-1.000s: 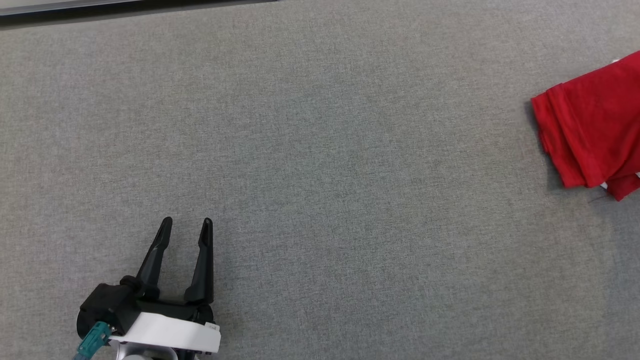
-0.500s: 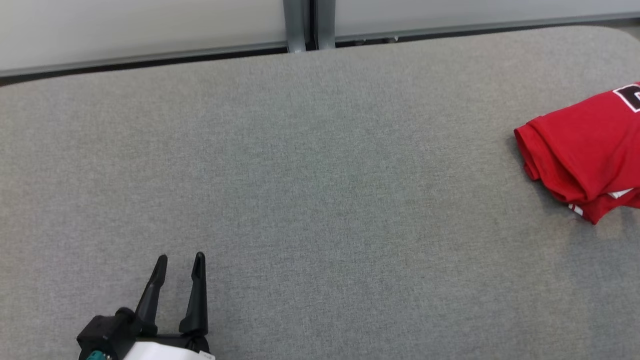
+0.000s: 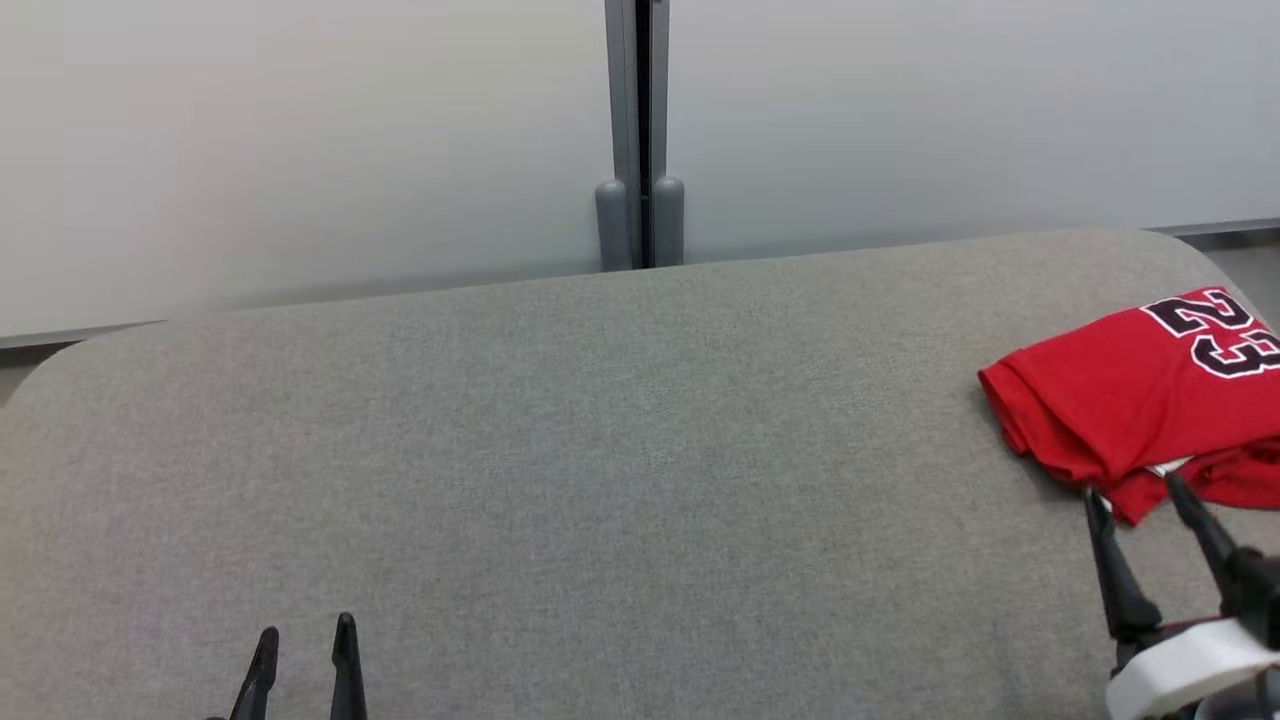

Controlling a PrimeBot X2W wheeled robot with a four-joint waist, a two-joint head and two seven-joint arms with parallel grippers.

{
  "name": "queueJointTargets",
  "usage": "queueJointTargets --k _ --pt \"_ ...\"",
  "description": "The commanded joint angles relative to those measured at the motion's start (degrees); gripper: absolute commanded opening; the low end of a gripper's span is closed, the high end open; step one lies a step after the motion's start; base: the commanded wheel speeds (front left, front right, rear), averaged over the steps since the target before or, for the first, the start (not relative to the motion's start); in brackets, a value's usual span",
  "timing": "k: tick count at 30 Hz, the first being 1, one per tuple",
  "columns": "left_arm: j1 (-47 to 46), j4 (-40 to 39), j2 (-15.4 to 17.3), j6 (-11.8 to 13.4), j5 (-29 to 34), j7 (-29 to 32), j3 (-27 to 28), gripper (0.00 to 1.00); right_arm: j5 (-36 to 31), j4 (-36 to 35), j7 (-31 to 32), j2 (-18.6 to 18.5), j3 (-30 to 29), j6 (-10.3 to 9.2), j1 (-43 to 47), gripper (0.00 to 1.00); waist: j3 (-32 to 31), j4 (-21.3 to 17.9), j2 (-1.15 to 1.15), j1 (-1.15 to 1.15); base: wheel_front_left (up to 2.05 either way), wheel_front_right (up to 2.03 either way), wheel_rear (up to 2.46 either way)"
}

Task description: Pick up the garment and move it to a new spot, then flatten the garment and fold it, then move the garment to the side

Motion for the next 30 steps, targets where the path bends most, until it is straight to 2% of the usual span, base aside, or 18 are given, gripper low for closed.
queueJointTargets --k 1,4,7,15,16,21,30 --pt "0.9 0.4 0.2 -0.4 0.9 -0.2 0.6 1.0 -1.5 0.9 -1.6 1.3 -0.3 -0.02 1.5 1.0 -0.9 0.5 0.0 0.0 0.0 0.0 0.0" --pt "1.6 1.4 0.2 -0.4 2.0 -0.2 1.7 1.0 -2.8 2.2 -3.3 4.3 -0.2 -0.02 3.9 1.0 -1.6 0.4 0.0 0.0 0.0 0.0 0.0" --pt "1.6 1.4 0.2 -0.5 2.2 -0.2 2.2 1.0 -3.3 2.4 -3.6 5.6 0.1 -0.02 4.8 1.0 -1.9 0.4 0.0 0.0 0.0 0.0 0.0" --pt "1.6 1.0 0.2 -3.3 3.0 -0.2 1.6 1.0 -4.6 -0.4 -3.6 8.4 -0.8 -0.02 8.0 1.0 -2.6 0.3 0.0 0.0 0.0 0.0 0.0" --pt "1.6 1.3 -0.1 -3.2 2.8 0.1 1.6 0.0 -4.1 0.2 -3.2 8.6 -0.7 0.0 7.7 0.0 -2.6 0.3 0.0 0.0 0.0 0.0 0.0" --pt "1.9 4.1 -1.0 -3.1 2.9 0.4 1.2 0.0 -3.9 3.0 -2.9 9.7 -0.4 0.0 9.1 0.0 -2.6 0.3 0.0 0.0 0.0 0.0 0.0" --pt "-0.8 4.5 -0.9 -3.5 -6.5 3.0 2.0 0.0 6.8 2.7 -0.1 9.9 -1.3 0.0 7.3 0.0 -2.4 0.6 0.0 0.0 0.0 0.0 0.0"
